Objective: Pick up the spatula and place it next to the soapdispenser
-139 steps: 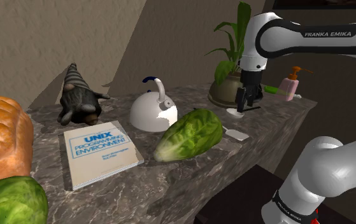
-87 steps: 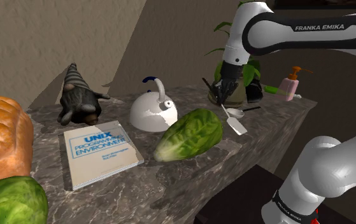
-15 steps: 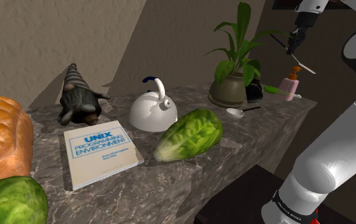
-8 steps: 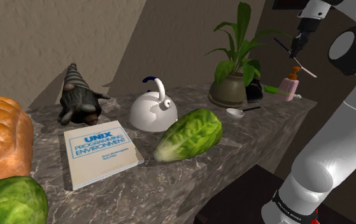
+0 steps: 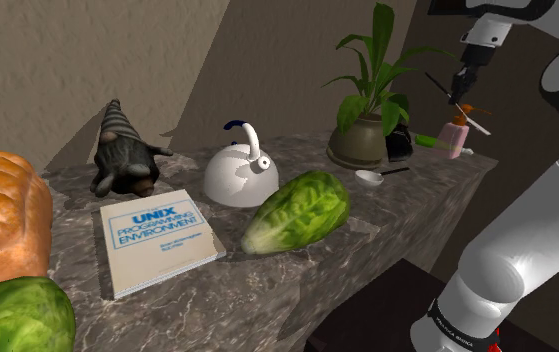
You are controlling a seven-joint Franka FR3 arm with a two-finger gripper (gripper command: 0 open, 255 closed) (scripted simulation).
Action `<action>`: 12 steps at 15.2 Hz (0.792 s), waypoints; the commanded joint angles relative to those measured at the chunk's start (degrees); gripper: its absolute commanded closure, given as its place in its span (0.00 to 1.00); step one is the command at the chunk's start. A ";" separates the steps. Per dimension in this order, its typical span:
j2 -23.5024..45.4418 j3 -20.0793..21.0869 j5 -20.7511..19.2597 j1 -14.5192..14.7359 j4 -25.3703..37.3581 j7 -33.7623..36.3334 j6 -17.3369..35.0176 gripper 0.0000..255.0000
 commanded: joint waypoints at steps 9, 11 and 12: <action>-4.58 1.53 -2.77 -0.44 -11.81 1.95 8.17 1.00; -5.22 1.68 -3.14 -0.57 -13.90 2.22 9.74 1.00; -5.50 1.73 -3.32 -0.64 -14.92 2.34 10.52 1.00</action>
